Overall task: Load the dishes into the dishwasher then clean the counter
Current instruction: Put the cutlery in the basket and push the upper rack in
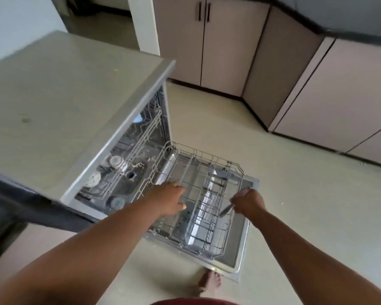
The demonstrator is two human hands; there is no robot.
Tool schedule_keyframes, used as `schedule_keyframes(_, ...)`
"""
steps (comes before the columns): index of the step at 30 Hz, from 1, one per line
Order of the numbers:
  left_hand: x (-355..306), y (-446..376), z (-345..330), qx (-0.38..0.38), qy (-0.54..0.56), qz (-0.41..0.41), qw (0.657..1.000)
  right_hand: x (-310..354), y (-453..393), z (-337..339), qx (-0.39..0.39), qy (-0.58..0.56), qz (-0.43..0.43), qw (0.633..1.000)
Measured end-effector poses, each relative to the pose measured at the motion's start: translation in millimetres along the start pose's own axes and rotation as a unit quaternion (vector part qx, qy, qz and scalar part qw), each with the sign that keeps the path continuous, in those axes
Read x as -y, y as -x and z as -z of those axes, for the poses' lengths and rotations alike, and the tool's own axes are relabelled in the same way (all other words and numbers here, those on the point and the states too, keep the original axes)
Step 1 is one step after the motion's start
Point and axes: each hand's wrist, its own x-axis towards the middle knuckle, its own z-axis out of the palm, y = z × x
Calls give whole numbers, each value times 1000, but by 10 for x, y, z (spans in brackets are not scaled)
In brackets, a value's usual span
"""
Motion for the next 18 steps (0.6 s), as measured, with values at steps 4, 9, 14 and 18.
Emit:
schedule_keyframes(4, -174, -430, -178, 53, 27, -19, 998, -134, -229, 39, -4, -184, -100, 978)
schedule_keyframes(9, -100, -859, -398, 113, 8, -16, 993, -288, -453, -110, -31, -336, -203, 919)
schedule_keyframes(14, 131, -1336, -534, 162, 1, -4, 987, -366, -589, -213, -41, -415, -279, 865)
schedule_keyframes(18, 314, -1712, -621, 173, -2, -12, 985, -523, -806, -316, -62, -444, -313, 837)
